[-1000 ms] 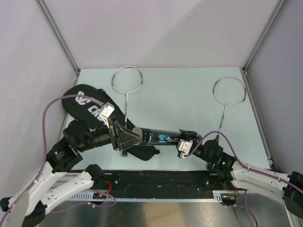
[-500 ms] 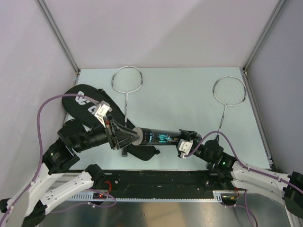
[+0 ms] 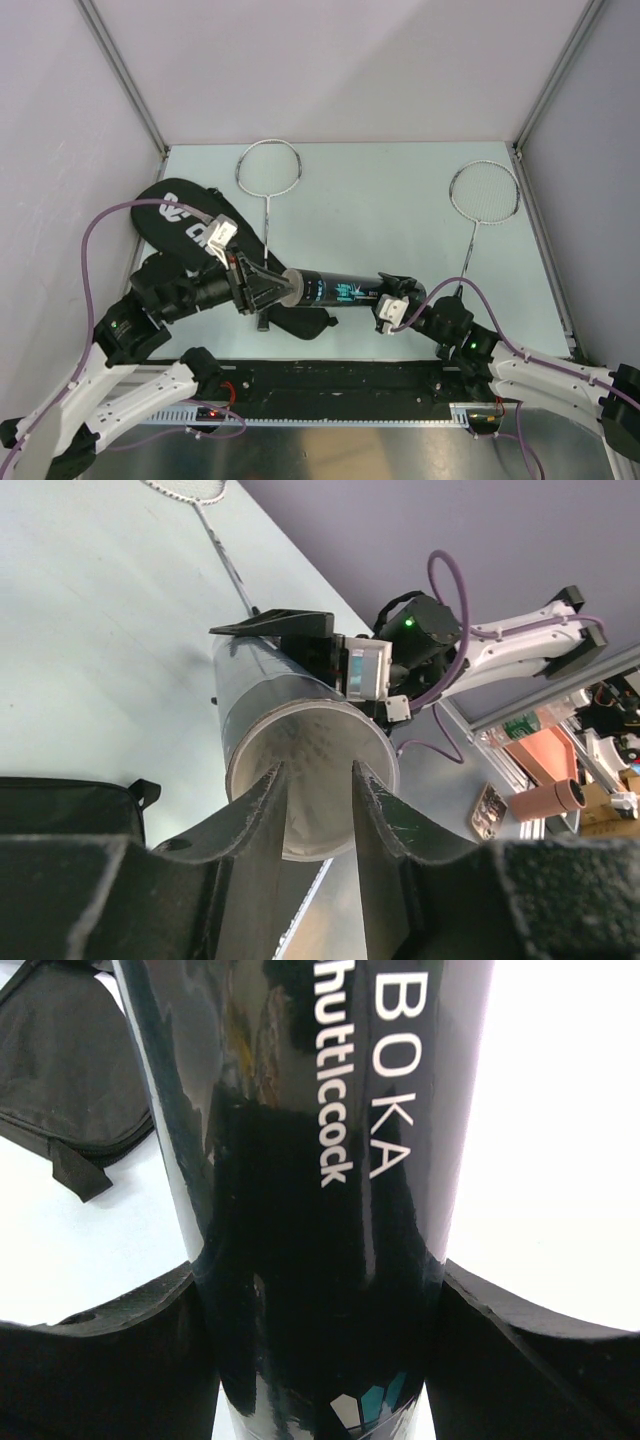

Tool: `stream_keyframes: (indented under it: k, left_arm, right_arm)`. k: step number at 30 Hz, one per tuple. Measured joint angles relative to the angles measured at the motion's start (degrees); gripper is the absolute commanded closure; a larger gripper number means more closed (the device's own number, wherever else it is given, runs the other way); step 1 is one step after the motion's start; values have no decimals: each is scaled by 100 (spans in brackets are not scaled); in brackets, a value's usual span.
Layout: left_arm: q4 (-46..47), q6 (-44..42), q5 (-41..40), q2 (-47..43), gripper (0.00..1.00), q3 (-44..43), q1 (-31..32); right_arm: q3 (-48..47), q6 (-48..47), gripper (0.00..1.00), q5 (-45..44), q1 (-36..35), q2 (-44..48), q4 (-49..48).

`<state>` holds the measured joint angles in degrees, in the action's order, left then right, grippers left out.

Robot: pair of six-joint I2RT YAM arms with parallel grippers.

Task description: Pack up the badminton gear

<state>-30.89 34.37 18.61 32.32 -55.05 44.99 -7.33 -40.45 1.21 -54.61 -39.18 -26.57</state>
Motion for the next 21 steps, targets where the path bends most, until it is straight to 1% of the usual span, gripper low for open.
stream_keyframes:
  k: [16,21]
  left_arm:
    - [125,-170,-396,420,66,358,-4]
    - [256,-199,-708,413,63,535,-20]
  right_arm:
    - [-28,315,80,-297,4,-334,514]
    - [-199,413,80,-407,4,-570,664]
